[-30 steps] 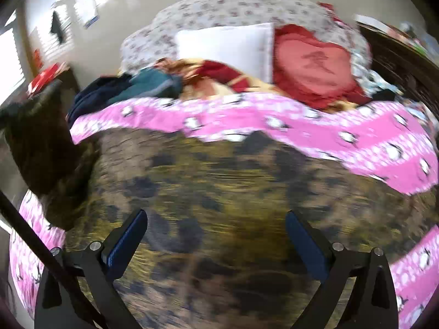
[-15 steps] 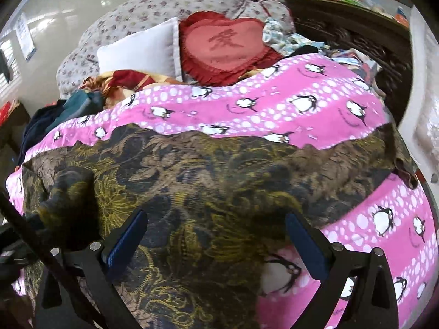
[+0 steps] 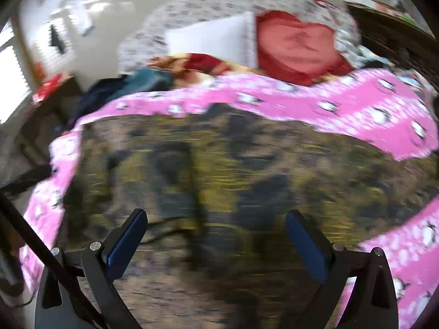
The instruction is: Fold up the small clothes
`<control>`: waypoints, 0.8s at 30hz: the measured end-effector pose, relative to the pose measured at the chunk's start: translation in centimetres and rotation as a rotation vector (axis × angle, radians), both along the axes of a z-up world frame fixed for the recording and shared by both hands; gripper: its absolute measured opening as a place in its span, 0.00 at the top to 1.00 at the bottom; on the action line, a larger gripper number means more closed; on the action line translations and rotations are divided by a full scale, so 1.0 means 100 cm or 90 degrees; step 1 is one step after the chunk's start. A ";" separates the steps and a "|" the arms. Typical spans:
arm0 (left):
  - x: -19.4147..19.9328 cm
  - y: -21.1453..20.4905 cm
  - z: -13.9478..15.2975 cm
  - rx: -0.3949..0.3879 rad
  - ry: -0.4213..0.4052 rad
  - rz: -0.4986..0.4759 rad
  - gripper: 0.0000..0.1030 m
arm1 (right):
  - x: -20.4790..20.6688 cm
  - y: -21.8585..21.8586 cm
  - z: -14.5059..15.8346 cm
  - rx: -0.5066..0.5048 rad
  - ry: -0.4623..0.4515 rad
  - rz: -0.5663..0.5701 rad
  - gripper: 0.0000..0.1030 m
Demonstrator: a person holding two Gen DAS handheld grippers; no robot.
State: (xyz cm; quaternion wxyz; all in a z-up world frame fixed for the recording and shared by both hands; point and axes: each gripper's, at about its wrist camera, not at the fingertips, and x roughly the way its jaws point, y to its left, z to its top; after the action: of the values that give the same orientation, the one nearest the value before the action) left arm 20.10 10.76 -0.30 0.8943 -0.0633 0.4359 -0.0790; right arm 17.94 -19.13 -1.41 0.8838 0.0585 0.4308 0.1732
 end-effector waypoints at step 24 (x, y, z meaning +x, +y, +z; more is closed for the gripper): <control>0.012 0.051 -0.007 -0.034 0.002 0.120 0.16 | 0.023 -0.020 0.041 -0.086 -0.127 -0.030 0.95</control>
State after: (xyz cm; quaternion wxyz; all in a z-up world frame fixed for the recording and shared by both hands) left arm 21.27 15.88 -0.98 0.8949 -0.1280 0.4274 -0.0061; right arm 20.21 -21.09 2.69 0.9281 -0.0084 0.3497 0.1277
